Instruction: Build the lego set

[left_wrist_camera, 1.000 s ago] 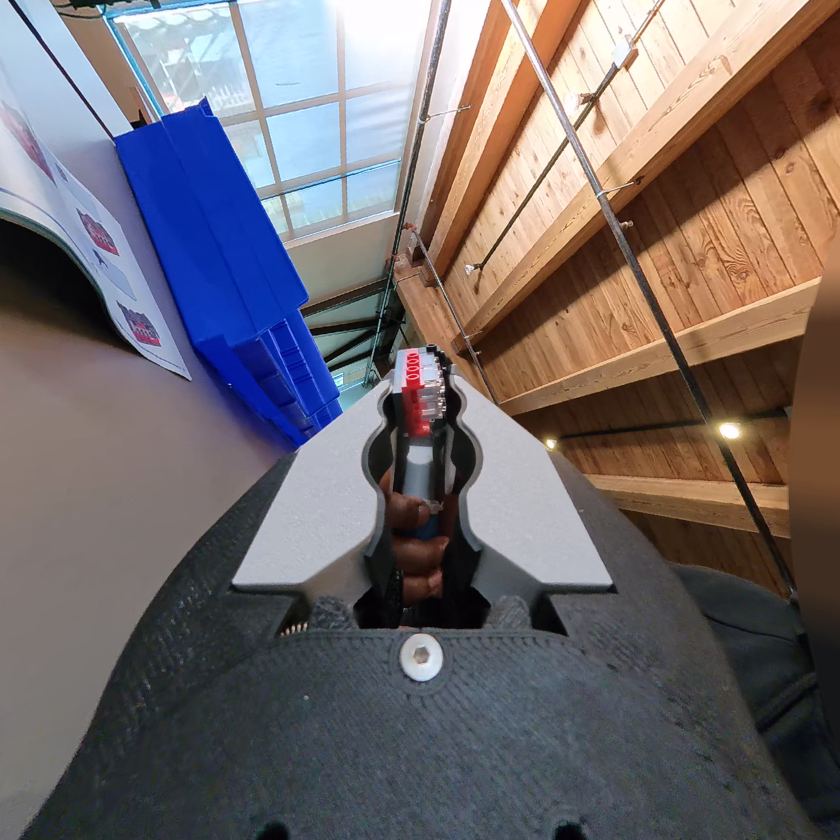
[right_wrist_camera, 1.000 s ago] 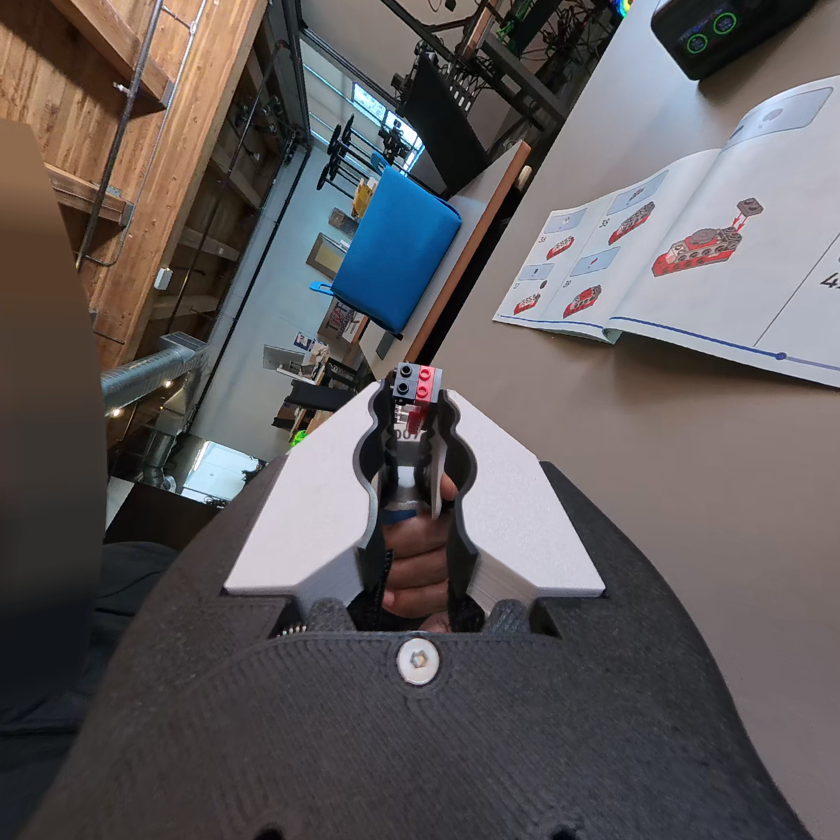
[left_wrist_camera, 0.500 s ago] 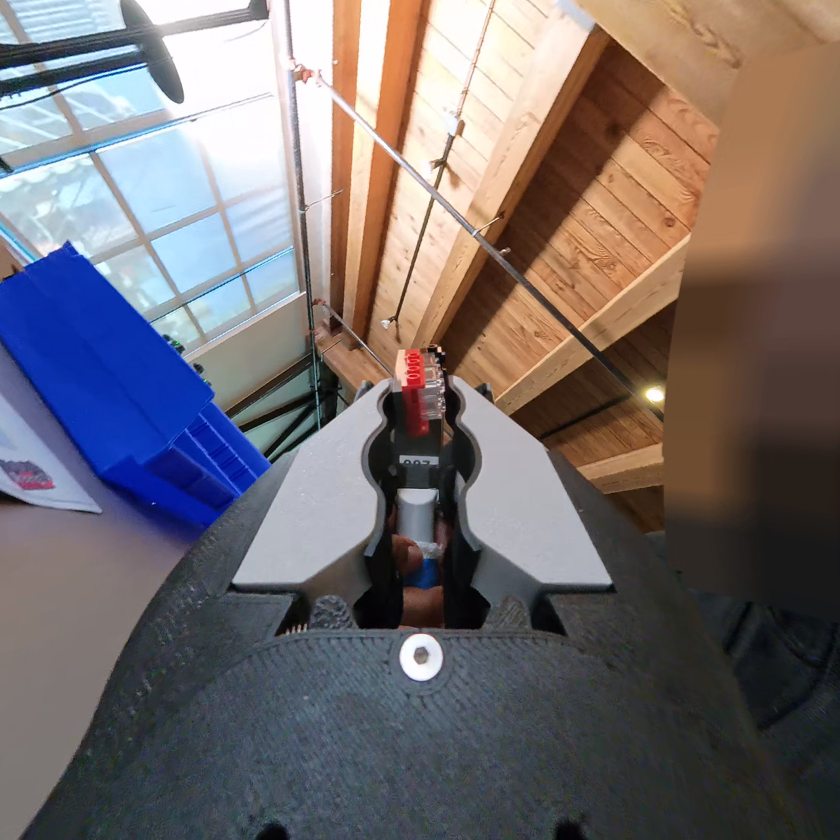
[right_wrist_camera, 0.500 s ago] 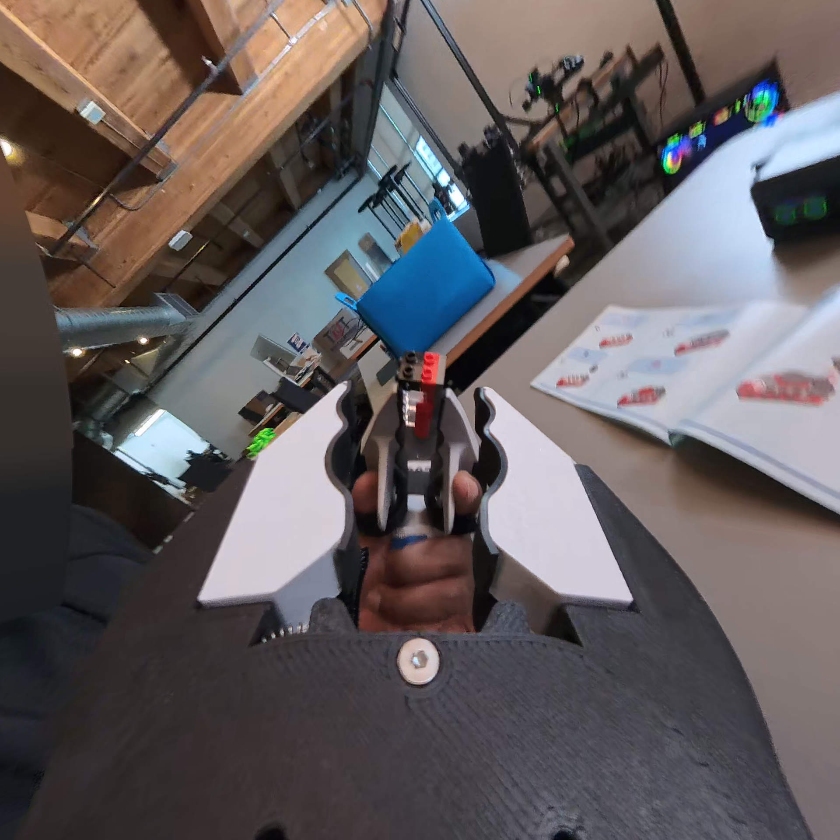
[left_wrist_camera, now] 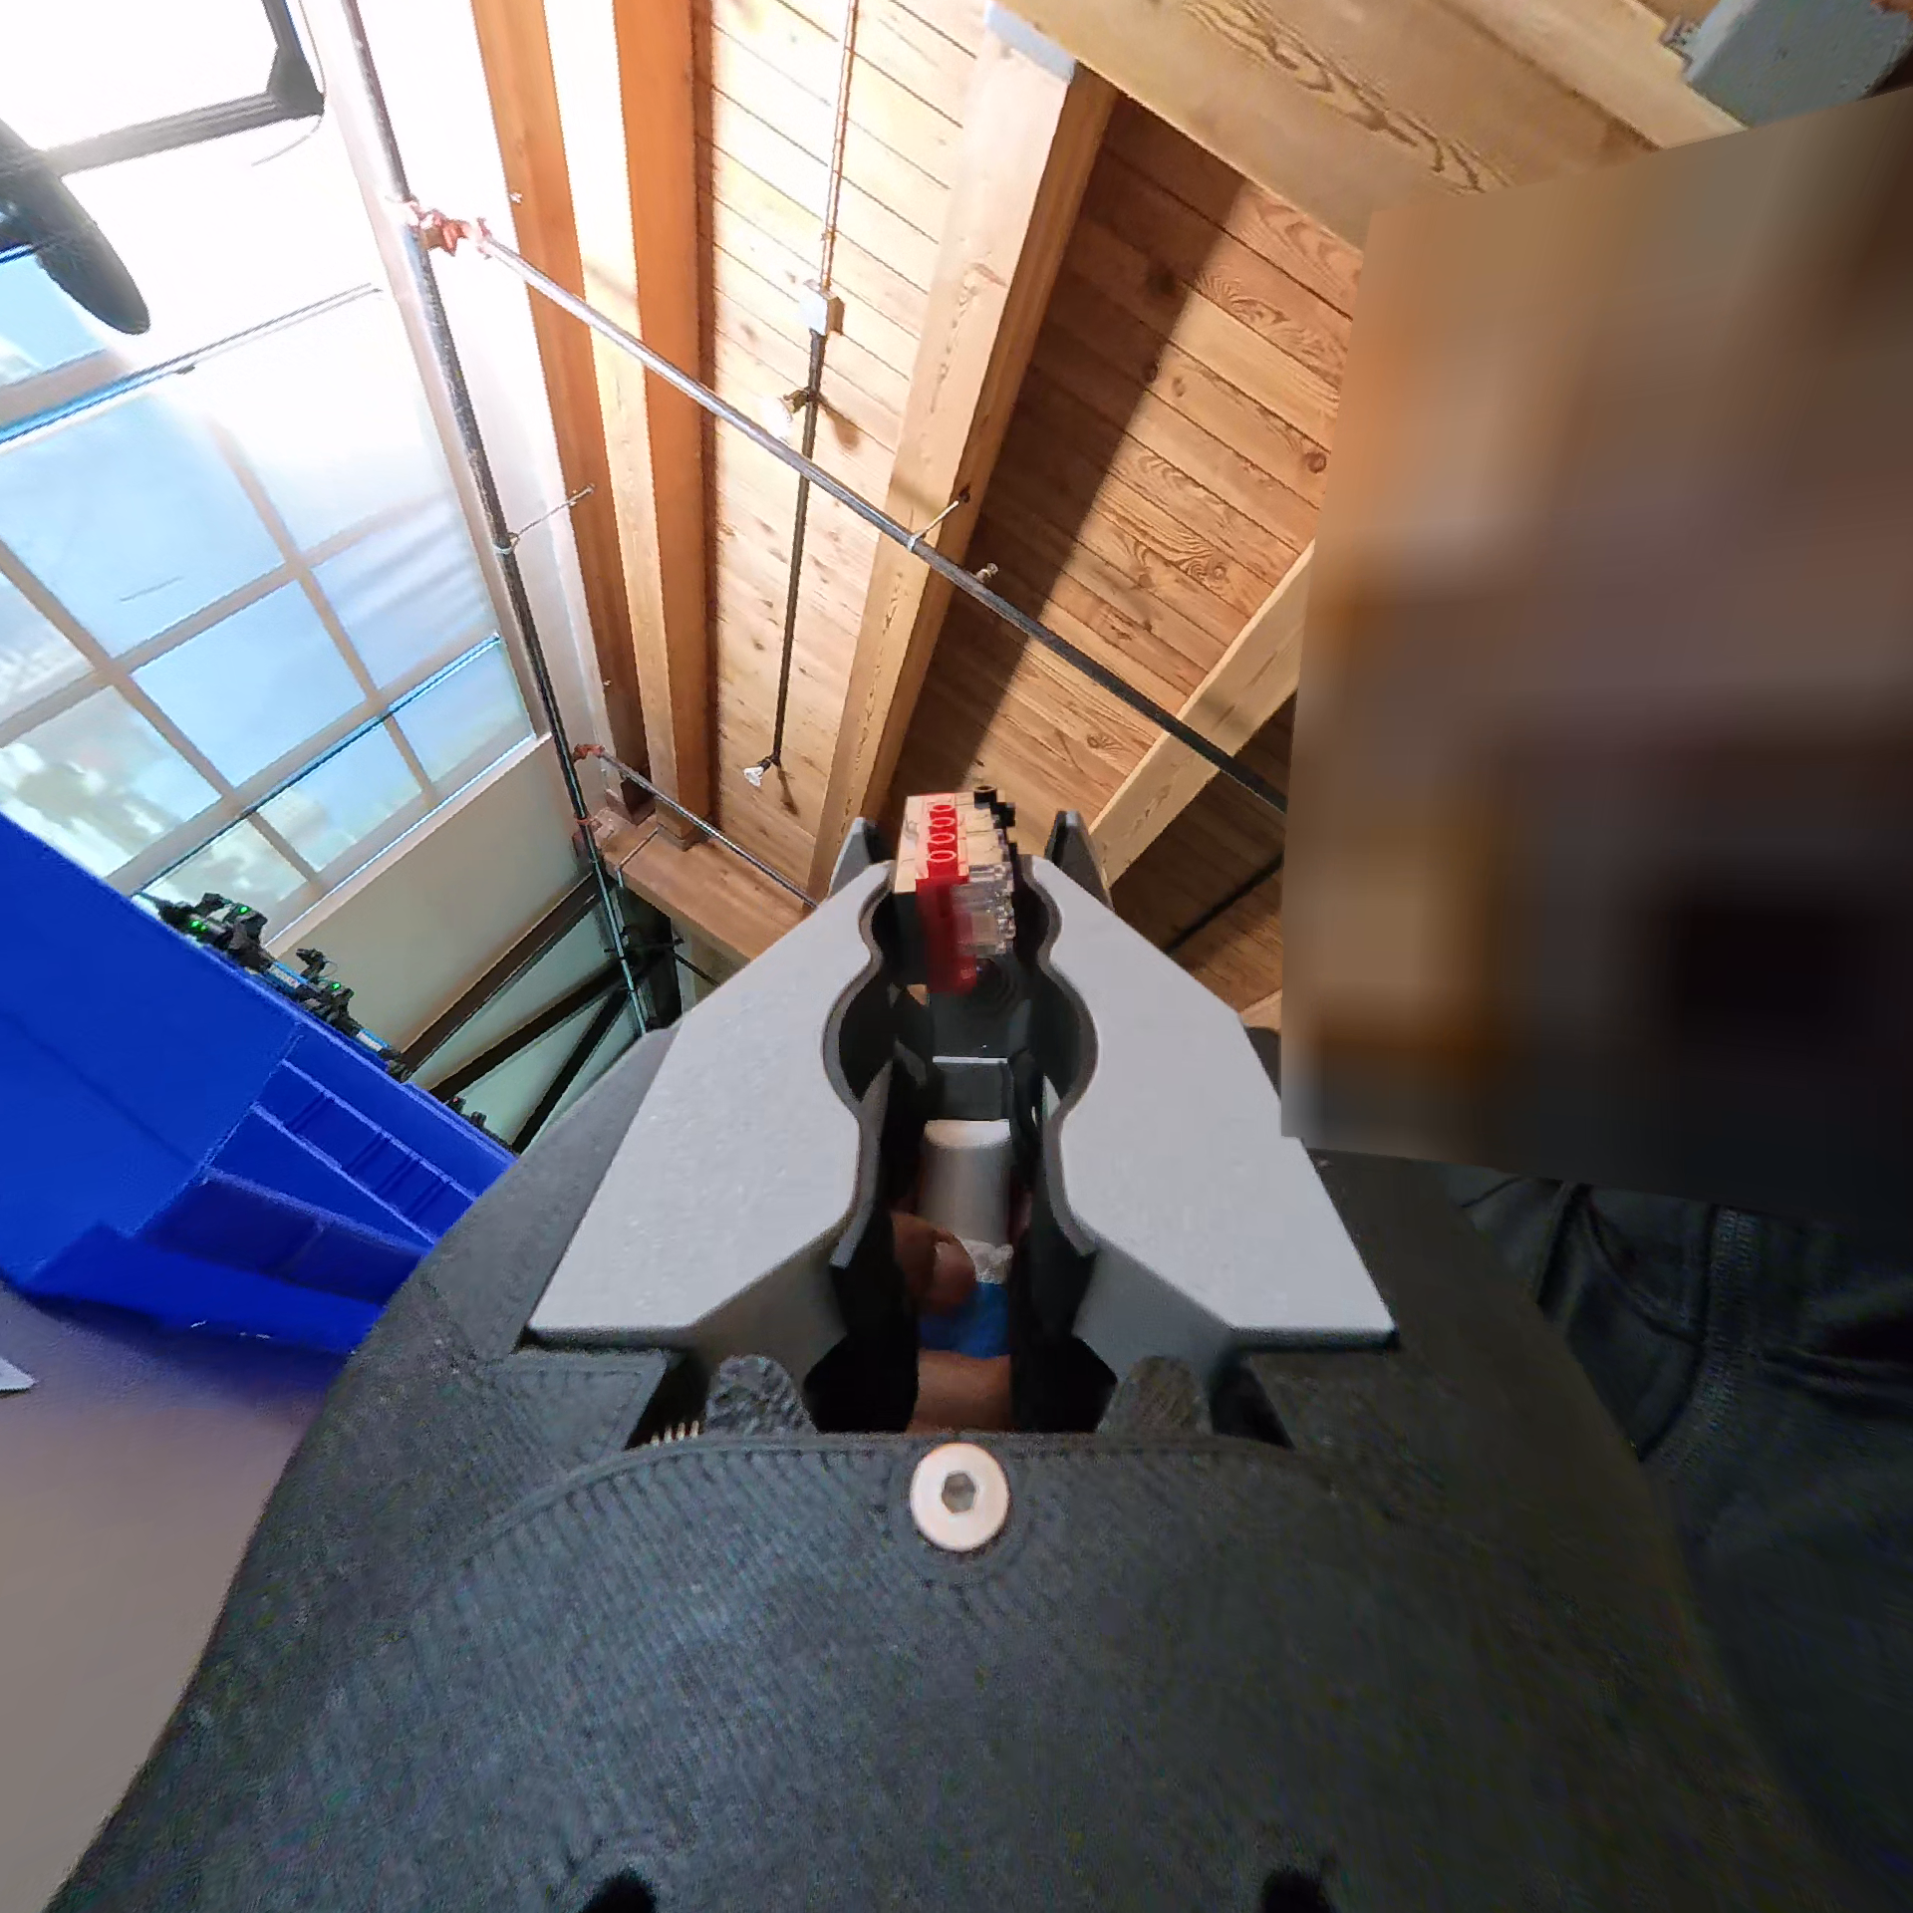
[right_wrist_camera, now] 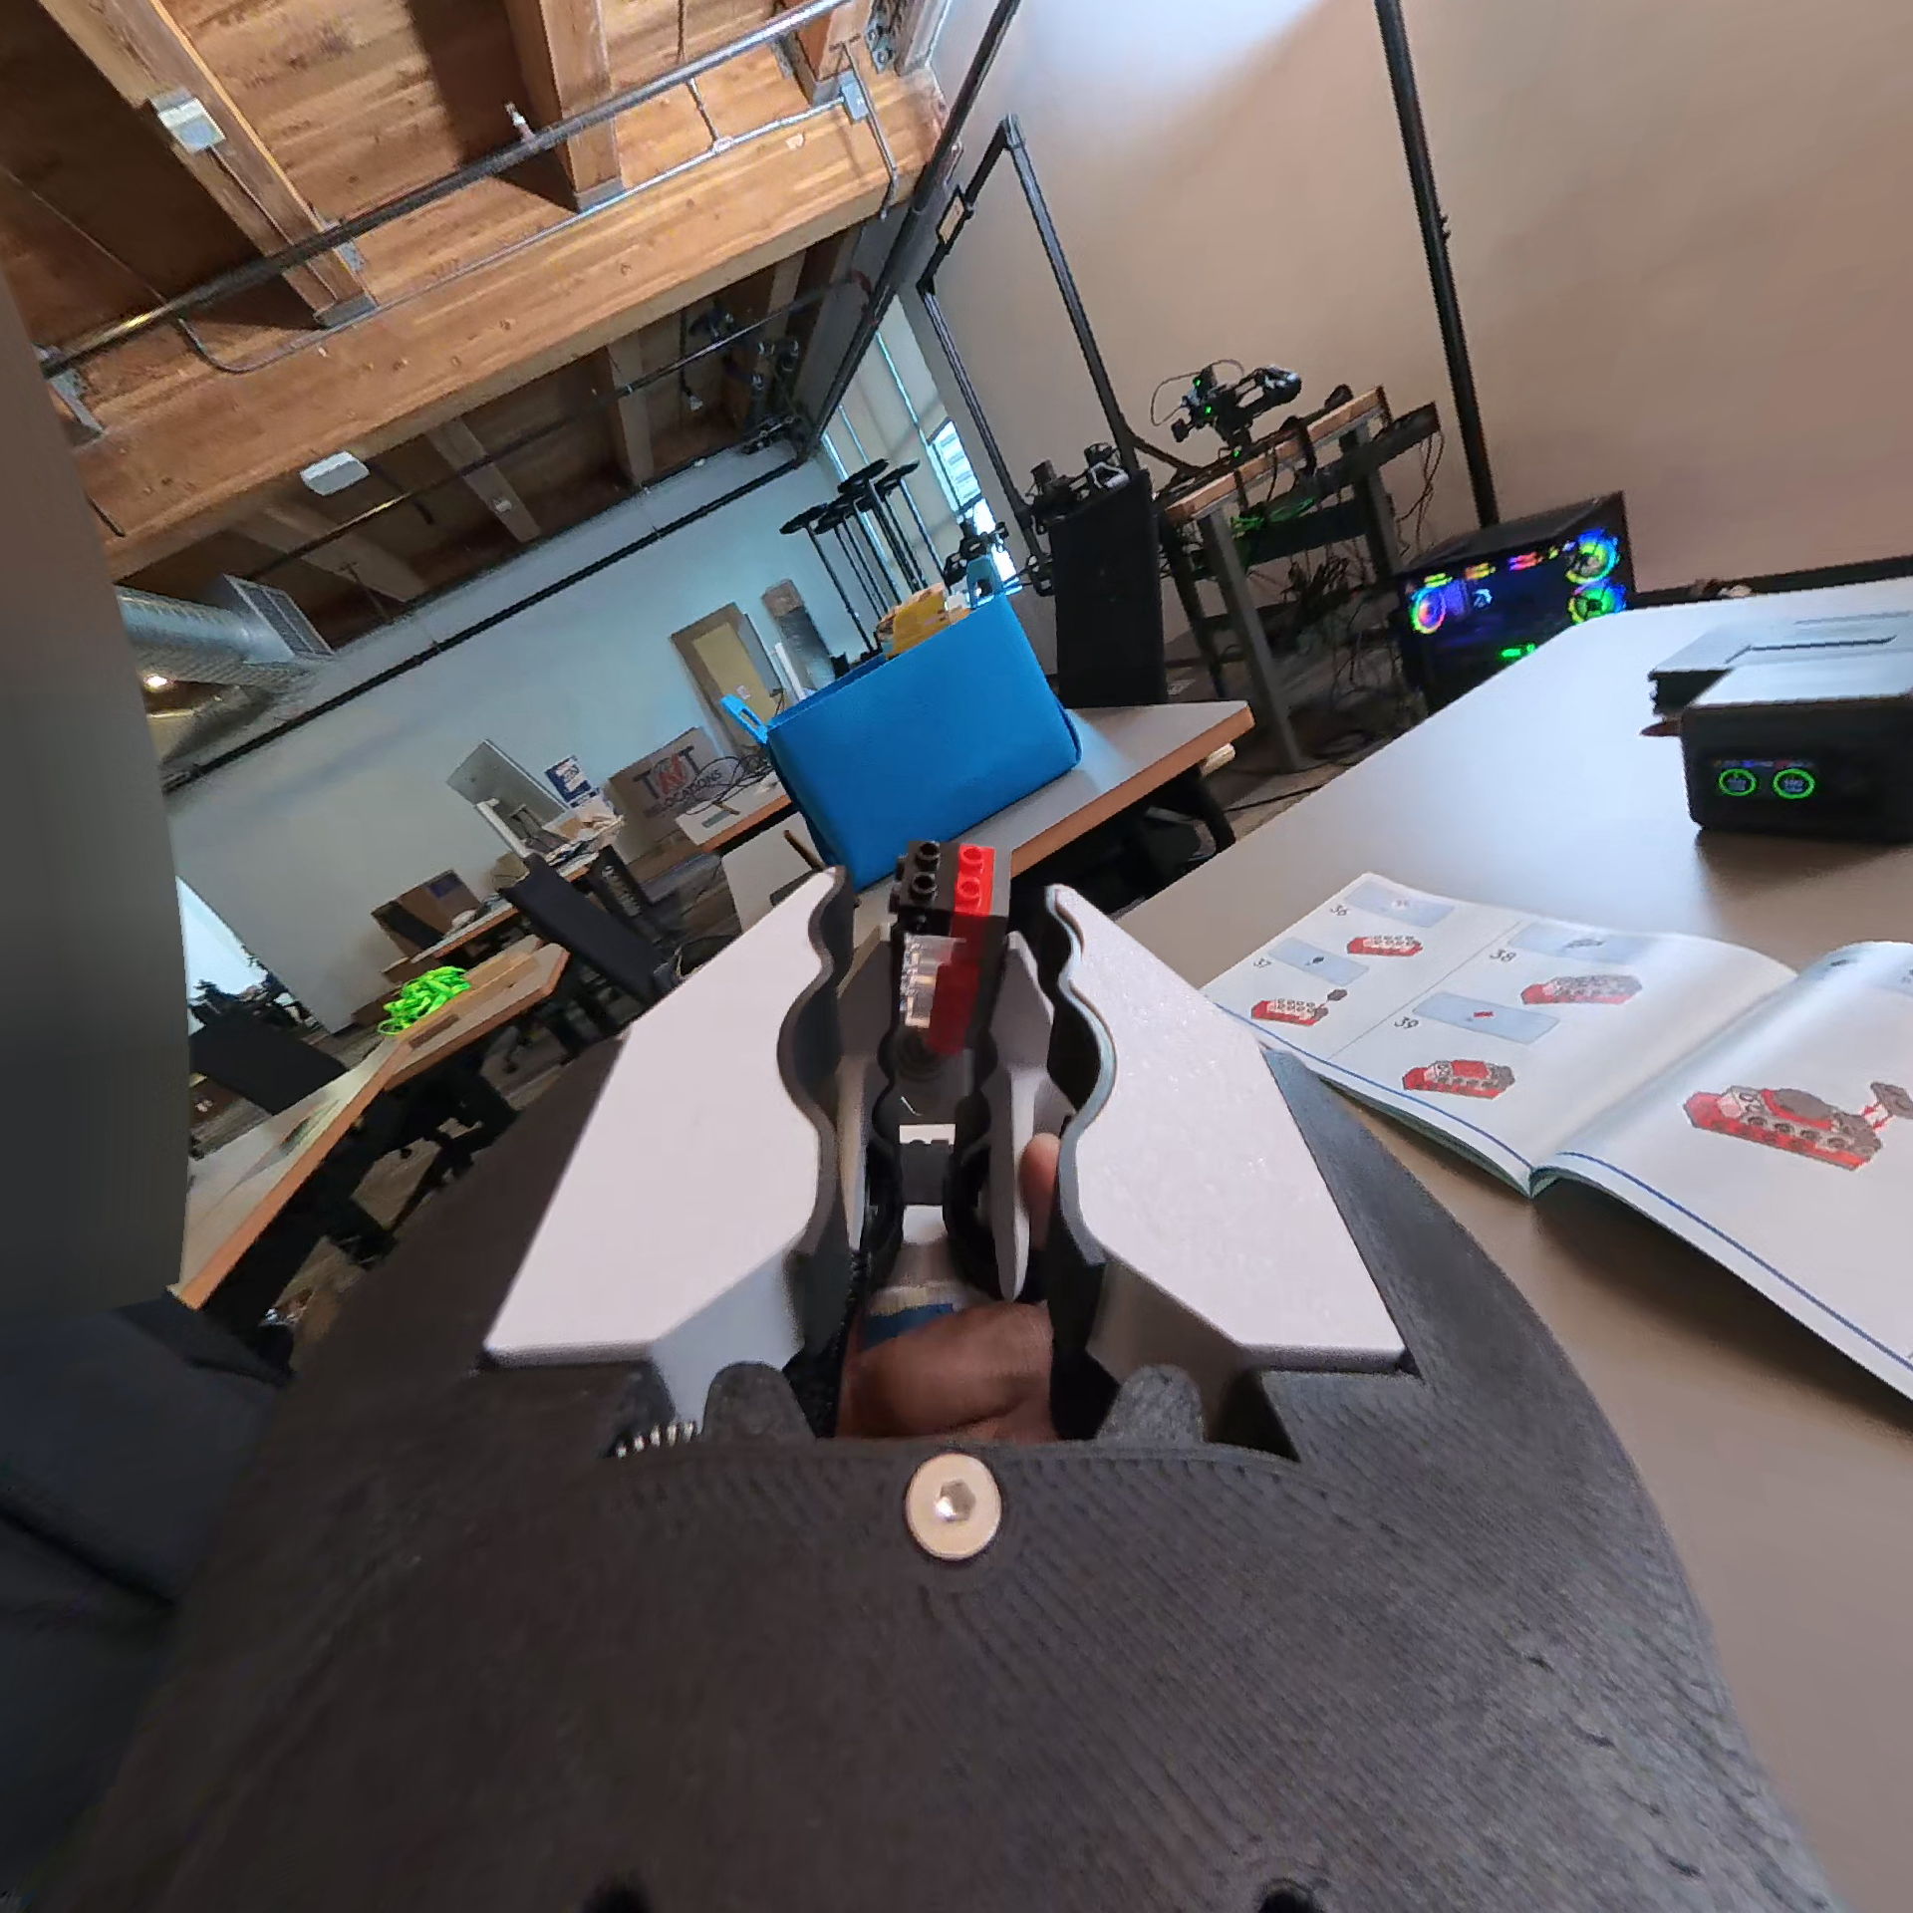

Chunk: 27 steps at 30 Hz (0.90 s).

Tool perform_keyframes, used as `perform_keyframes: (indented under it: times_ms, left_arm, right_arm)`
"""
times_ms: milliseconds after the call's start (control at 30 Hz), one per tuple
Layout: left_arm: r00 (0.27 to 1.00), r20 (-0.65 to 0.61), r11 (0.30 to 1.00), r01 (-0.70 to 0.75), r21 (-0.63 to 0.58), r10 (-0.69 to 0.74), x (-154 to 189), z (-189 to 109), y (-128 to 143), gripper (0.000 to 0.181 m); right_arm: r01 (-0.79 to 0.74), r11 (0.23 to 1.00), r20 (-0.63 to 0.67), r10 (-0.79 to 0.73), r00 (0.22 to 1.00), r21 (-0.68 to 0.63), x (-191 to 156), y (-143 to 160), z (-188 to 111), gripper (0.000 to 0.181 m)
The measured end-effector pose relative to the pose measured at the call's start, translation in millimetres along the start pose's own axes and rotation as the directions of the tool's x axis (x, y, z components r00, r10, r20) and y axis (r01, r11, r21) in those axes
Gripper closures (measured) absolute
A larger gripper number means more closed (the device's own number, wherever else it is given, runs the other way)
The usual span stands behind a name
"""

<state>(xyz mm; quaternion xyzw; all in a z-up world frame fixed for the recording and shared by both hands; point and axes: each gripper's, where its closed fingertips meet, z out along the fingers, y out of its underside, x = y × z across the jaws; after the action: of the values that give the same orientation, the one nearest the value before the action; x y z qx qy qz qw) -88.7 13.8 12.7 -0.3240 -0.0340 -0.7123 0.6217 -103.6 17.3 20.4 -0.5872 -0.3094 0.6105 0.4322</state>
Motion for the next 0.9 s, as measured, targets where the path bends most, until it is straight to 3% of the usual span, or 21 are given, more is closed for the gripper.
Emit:
perform_keyframes:
  times_ms: [200, 533, 900]
  left_arm:
    - [0.999, -0.030, 1.000, -0.016, 0.001, 0.016, 7, 1, 1, 0.161]
    - [0.998, -0.069, 1.000, -0.005, -0.001, 0.005, 13, 1, 1, 0.161]
    - [1.000, -0.003, 1.000, 0.003, -0.015, -0.003, 2, 0, 3, 0.161]
  right_arm:
    - [0.014, 0.999, 0.003, -0.014, 1.000, 0.037, -6, -3, -1, 0.160]
    - [0.080, 0.995, 0.002, -0.080, 0.997, 0.060, -13, -4, -3, 0.160]
    - [0.003, 0.996, -0.009, -0.002, 1.000, 0.084, -1, -2, -4, 0.159]
